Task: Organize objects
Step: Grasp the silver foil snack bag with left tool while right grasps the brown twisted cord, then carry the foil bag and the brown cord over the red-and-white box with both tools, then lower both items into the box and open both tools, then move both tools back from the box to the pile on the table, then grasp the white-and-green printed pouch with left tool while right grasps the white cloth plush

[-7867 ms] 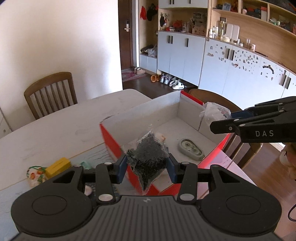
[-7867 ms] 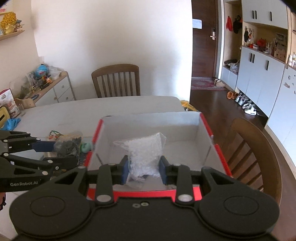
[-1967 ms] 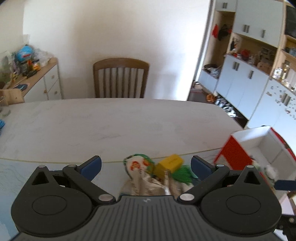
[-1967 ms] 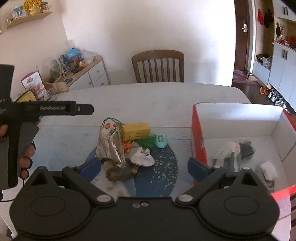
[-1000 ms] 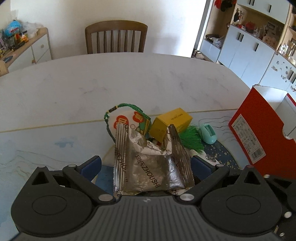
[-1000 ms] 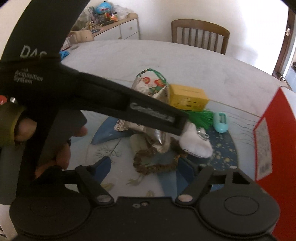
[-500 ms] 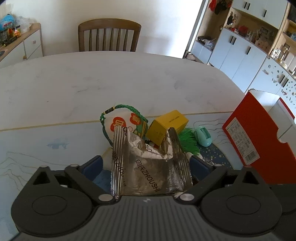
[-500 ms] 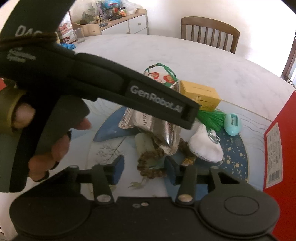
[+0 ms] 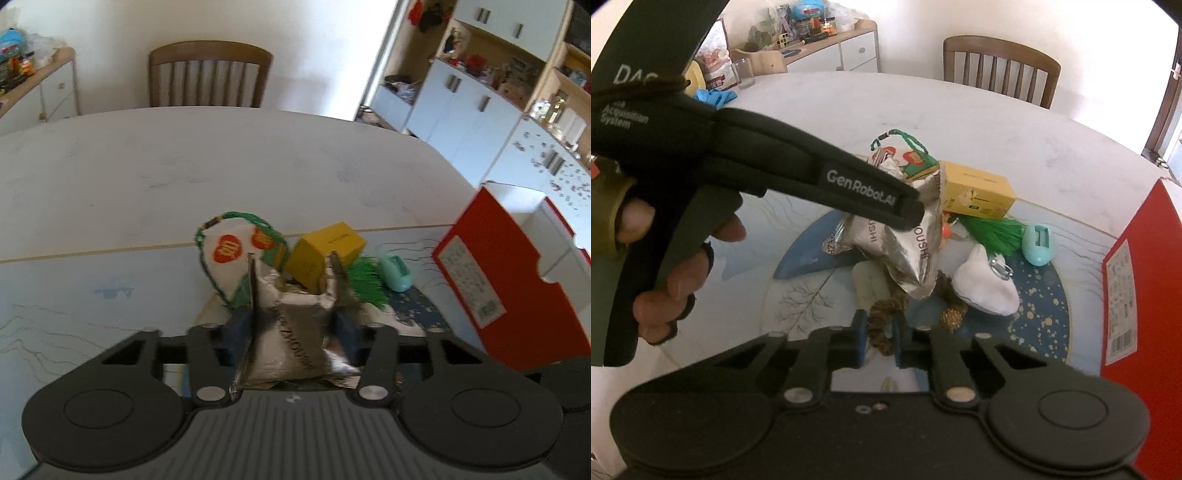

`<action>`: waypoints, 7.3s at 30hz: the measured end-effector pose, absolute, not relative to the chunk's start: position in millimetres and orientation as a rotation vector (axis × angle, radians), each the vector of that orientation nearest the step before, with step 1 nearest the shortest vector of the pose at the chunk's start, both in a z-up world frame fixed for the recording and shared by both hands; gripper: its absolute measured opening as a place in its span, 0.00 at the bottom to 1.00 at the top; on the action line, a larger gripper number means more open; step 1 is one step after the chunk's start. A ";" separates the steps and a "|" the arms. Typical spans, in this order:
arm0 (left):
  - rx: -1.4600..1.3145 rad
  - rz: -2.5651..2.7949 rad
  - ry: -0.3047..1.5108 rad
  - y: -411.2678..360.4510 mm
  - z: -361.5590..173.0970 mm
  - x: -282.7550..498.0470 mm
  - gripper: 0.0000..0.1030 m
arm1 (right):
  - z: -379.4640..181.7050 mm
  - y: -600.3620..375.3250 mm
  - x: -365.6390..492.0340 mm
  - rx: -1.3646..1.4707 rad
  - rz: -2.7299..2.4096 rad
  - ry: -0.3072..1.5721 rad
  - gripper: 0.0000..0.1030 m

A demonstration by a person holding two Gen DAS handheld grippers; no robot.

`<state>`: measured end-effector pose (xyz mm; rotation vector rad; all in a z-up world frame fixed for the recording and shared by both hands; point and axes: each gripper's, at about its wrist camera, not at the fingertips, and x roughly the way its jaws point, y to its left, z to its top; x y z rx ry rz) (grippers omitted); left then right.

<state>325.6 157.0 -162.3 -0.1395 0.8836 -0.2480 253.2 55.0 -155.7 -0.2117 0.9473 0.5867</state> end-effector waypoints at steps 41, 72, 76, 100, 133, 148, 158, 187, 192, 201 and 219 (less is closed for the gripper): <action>-0.054 -0.330 0.883 110.8 -74.8 245.5 0.37 | -33.1 -88.4 201.7 0.135 0.434 0.768 0.05; 0.123 -0.522 0.857 -99.4 -40.1 298.0 0.37 | -40.8 -265.0 261.7 0.101 0.262 0.765 0.05; 0.148 -0.520 0.894 -122.2 -54.7 306.5 0.37 | -52.3 -276.4 274.3 0.091 0.259 0.792 0.05; 0.330 -0.463 1.056 -203.5 -128.4 347.8 0.37 | -117.2 -286.8 316.7 0.023 0.289 0.963 0.08; 0.098 -0.391 0.976 -145.6 -93.8 314.0 0.60 | -67.2 -286.9 280.8 0.053 0.383 0.845 0.39; 0.055 -0.364 0.862 -99.5 -50.9 275.9 0.61 | -36.6 -259.0 247.4 0.072 0.383 0.754 0.55; 0.019 -0.355 0.799 -51.1 -28.4 249.8 0.70 | -22.5 -219.5 226.2 0.094 0.400 0.721 0.65; -0.110 -0.240 0.821 125.2 -62.3 221.9 1.00 | -39.9 -79.3 190.9 0.025 0.425 0.734 0.93; -0.102 -0.196 0.814 150.8 -71.8 229.8 1.00 | -49.4 -57.8 196.7 0.009 0.426 0.759 0.93; -0.034 -0.131 0.803 181.1 -96.4 270.0 1.00 | -70.8 -29.1 216.3 -0.017 0.424 0.803 0.92; 0.062 -0.224 0.833 185.2 -153.4 356.1 1.00 | -122.3 5.8 275.9 -0.098 0.403 0.916 0.84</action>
